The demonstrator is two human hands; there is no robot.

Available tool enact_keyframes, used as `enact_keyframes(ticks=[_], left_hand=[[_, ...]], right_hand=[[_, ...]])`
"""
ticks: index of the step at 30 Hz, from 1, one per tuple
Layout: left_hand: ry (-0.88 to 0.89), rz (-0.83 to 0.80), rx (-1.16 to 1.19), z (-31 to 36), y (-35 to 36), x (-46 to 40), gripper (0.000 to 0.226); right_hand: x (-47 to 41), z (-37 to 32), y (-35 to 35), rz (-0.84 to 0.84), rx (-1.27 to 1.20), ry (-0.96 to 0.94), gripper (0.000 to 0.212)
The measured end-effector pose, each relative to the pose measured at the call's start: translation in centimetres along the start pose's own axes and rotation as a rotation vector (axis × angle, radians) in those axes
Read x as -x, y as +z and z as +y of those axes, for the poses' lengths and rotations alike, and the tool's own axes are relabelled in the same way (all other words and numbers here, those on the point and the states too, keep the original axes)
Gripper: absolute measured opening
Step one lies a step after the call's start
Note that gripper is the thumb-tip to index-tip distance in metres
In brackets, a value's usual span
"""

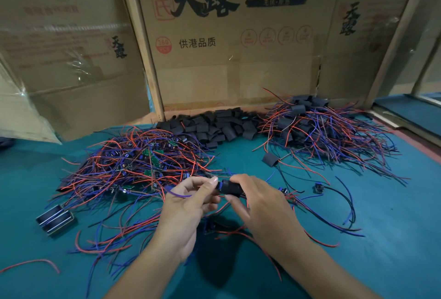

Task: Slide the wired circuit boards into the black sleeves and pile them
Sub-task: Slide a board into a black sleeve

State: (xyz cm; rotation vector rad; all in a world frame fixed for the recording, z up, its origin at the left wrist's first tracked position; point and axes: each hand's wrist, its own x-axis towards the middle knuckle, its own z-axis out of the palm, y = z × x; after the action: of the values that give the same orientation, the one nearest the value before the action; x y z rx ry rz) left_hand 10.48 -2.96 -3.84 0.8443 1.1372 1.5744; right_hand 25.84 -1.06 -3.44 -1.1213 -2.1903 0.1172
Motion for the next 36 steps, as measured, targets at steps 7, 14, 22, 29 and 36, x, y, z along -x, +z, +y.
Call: enact_keyframes(ticks=[7,14,22,29,36], left_hand=[[0.026,-0.040,-0.086,-0.31,-0.02,-0.02,0.019],[0.009,-0.073,-0.076,-0.33,0.07,0.06,0.012],[0.017,-0.040,-0.088,-0.29,0.19,0.10,0.021],[0.060,-0.054,-0.117,-0.38,0.34,0.11,0.023],[0.025,-0.060,-0.093,-0.37,0.36,0.07,0.027]], right_hand=[[0.09,-0.32,-0.14,0.018,-0.019,-0.010,0.026],[-0.03,0.14,0.11,0.015,-0.066,-0.002,0.030],[-0.10,0.34,0.17,0.027,-0.073,-0.010,0.025],[0.07,0.38,0.31,0.005,-0.086,-0.011,0.030],[0.21,0.30,0.02,0.015,-0.068,-0.055,0.026]])
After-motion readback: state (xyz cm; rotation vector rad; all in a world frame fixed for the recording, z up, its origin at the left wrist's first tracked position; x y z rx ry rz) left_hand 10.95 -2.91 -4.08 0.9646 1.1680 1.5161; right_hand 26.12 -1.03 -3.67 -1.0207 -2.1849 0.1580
